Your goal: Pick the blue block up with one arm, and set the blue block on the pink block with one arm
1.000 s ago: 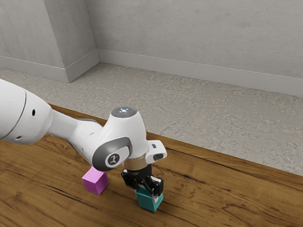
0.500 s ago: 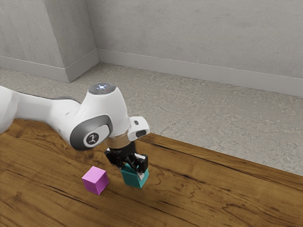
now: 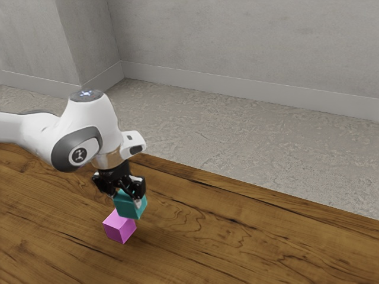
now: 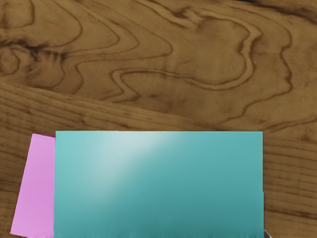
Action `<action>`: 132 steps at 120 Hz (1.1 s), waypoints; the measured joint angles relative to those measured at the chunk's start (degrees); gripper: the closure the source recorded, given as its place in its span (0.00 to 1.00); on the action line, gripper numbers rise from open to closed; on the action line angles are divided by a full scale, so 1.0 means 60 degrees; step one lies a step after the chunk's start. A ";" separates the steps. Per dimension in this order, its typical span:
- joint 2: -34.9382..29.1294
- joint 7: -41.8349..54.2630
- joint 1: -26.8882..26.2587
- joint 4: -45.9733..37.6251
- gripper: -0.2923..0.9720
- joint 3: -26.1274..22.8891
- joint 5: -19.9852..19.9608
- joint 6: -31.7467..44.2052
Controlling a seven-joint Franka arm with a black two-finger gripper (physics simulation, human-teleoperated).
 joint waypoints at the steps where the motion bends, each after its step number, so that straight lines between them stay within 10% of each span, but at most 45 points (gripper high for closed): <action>1: -0.0011 0.0011 -0.0006 -0.0016 0.51 0.0041 0.0017 -0.0002; 132: -0.0553 0.2030 -0.0001 -0.1232 0.50 0.1186 0.0360 0.1046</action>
